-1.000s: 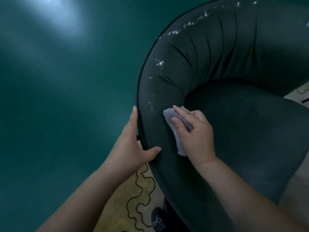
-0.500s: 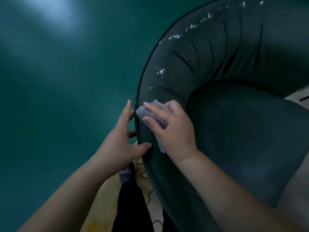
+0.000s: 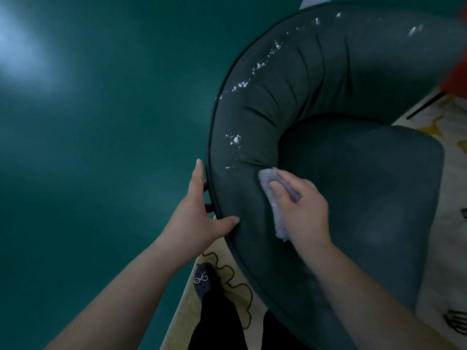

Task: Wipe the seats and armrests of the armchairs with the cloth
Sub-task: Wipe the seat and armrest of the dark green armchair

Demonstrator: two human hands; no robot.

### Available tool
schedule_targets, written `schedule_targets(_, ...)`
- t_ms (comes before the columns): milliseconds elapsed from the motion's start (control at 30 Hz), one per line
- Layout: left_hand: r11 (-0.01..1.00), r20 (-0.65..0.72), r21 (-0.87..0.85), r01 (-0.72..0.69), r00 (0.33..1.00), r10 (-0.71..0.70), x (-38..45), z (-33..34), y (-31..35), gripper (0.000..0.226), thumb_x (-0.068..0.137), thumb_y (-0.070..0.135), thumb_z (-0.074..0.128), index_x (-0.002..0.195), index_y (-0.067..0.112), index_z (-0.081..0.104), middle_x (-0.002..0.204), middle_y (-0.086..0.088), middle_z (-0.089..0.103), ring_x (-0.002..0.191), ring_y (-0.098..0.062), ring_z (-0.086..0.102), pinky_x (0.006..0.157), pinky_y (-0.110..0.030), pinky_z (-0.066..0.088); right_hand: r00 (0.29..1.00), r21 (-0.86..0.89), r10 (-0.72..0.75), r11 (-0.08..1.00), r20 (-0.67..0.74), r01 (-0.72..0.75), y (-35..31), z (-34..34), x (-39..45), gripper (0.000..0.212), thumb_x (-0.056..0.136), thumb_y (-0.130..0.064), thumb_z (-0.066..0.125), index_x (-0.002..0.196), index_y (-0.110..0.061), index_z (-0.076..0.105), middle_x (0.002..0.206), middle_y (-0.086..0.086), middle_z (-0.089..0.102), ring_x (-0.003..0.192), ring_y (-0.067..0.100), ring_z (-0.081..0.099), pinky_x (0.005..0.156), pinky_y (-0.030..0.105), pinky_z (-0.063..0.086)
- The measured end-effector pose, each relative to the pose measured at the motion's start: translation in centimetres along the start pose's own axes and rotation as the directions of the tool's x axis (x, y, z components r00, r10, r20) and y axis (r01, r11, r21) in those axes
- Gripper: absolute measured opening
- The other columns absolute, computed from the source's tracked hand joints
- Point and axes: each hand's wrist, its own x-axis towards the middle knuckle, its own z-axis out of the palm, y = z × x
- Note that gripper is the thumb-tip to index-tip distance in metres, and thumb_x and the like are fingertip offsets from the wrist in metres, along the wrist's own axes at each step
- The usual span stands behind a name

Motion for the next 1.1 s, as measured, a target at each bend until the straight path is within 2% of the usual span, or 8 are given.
schedule_targets(67,1.0,0.045,0.012,0.0,0.999,0.0,0.5,-0.5,0.2,0.126,0.07,0.022,0.084,0.146,0.051,-0.013,0.114,0.048,0.034,0.103,0.005,0.06,0.086,-0.022,0.052,0.988,0.091,0.124,0.989,-0.088,-0.116,-0.2,-0.1,0.1,0.025,0.091,-0.026,0.063,0.115,-0.03,0.067,0.115,-0.008,0.063,0.104,-0.006,0.058,0.091,0.006,0.042)
schedule_targets(167,0.999,0.095,0.05,-0.023,0.995,0.018,1.8,-1.1,0.6,0.13,0.068,0.023,0.085,0.149,0.043,-0.015,0.109,0.046,0.035,0.104,0.0,0.06,0.089,-0.026,0.053,0.995,0.102,-0.016,0.994,-0.102,0.026,-3.6,2.8,0.5,0.028,0.087,-0.038,0.063,0.114,-0.036,0.067,0.111,-0.013,0.06,0.103,-0.007,0.057,0.087,0.005,0.042)
schedule_targets(300,0.993,0.12,0.103,-0.057,0.992,0.044,3.3,-2.0,0.7,0.13,0.066,0.026,0.084,0.15,0.038,-0.013,0.095,0.039,0.041,0.079,0.018,0.057,0.067,-0.008,0.048,0.957,-0.262,-0.276,0.92,0.089,0.29,-5.7,5.8,1.6,0.037,0.082,-0.041,0.067,0.119,-0.037,0.064,0.097,-0.005,0.053,0.099,0.009,0.056,0.088,0.029,0.049)
schedule_targets(500,0.995,0.171,0.074,-0.063,0.984,0.05,4.8,-3.3,1.2,0.131,0.067,0.024,0.087,0.15,0.041,-0.013,0.117,0.039,0.036,0.105,0.02,0.05,0.09,-0.012,0.044,0.976,-0.095,-0.116,0.99,-0.186,0.1,-3.2,4.2,2.1,0.032,0.083,-0.026,0.071,0.115,-0.031,0.068,0.095,-0.008,0.053,0.094,0.003,0.056,0.088,0.012,0.044)
schedule_targets(667,0.992,0.168,0.095,-0.087,0.983,0.07,6.6,-4.0,2.1,0.13,0.066,0.026,0.087,0.149,0.044,-0.011,0.117,0.038,0.039,0.113,-0.004,0.056,0.091,-0.021,0.047,0.947,-0.154,-0.32,0.936,0.013,0.318,-2.7,4.3,3.1,0.035,0.082,-0.027,0.07,0.116,-0.032,0.067,0.091,-0.005,0.05,0.088,0.005,0.054,0.081,0.013,0.044)
schedule_targets(833,0.991,0.199,0.108,-0.079,0.978,0.056,7.5,-4.2,2.9,0.134,0.063,0.03,0.088,0.15,0.04,-0.013,0.132,0.036,0.032,0.118,0.005,0.047,0.093,-0.009,0.041,0.972,-0.013,-0.157,0.988,-0.178,0.157,-3.4,3.0,4.6,0.033,0.082,-0.025,0.072,0.115,-0.03,0.067,0.094,-0.003,0.054,0.094,0.007,0.058,0.087,0.015,0.045)
schedule_targets(1000,0.989,0.171,0.135,-0.063,0.984,0.039,8.1,-4.0,3.0,0.136,0.061,0.029,0.089,0.15,0.038,-0.013,0.113,0.038,0.04,0.095,0.018,0.051,0.073,0.003,0.036,0.896,-0.255,-0.433,0.859,0.104,0.445,-6.0,5.8,6.6,0.037,0.082,-0.042,0.063,0.118,-0.032,0.066,0.09,-0.001,0.051,0.084,0.013,0.055,0.074,0.029,0.05)
schedule_targets(1100,0.993,0.188,0.104,-0.046,0.982,0.026,8.5,-4.1,3.2,0.137,0.06,0.031,0.089,0.15,0.04,-0.013,0.119,0.045,0.032,0.113,0.01,0.049,0.081,0.001,0.036,0.964,-0.187,-0.261,0.951,-0.046,0.248,-3.7,3.8,6.7,0.032,0.086,-0.025,0.068,0.118,-0.025,0.067,0.091,0.001,0.053,0.086,0.011,0.055,0.081,0.026,0.049)
